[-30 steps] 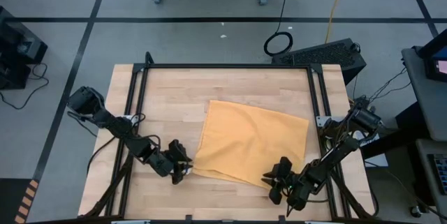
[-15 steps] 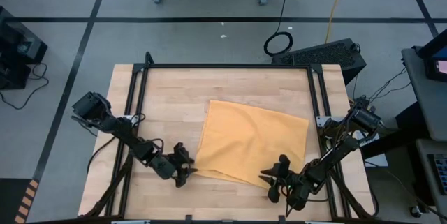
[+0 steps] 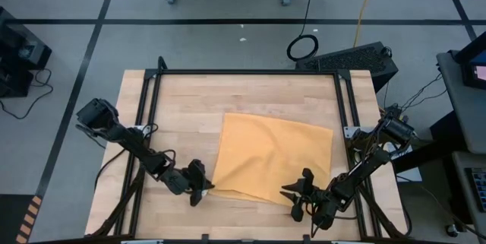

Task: Roll towel
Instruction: Fold the yellow towel in

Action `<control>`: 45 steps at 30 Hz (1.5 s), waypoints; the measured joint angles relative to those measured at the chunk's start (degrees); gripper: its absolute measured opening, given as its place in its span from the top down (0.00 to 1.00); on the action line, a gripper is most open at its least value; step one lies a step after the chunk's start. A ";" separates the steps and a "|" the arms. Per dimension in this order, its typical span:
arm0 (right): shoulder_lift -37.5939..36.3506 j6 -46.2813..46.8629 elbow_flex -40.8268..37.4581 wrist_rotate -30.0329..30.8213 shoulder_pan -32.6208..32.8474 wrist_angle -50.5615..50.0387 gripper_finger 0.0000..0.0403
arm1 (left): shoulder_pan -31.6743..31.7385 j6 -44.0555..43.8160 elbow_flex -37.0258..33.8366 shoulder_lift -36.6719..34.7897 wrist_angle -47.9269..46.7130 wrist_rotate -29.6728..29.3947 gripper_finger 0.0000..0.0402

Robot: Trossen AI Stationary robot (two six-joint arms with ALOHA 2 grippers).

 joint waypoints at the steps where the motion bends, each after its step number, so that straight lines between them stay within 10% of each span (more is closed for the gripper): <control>1: 0.00 0.00 0.00 0.00 0.00 -0.01 0.80 | 0.01 -0.09 0.00 -0.37 0.43 0.12 0.98; 14: 2.00 -2.27 0.01 -0.52 -3.80 7.09 0.80 | -0.07 -5.53 0.00 -1.67 4.07 4.26 0.97; 24: 1.47 -22.07 0.03 -8.07 -22.16 17.38 0.86 | 0.04 -4.33 0.00 -1.67 4.02 4.21 0.97; 34: 0.85 -38.63 3.60 -38.23 -48.71 22.95 0.95 | -0.02 -4.07 0.00 -1.67 4.02 3.10 0.97; 45: 4.94 -47.08 13.95 -52.41 -57.02 8.53 1.00 | -0.06 -4.07 0.02 -1.67 3.87 1.76 0.97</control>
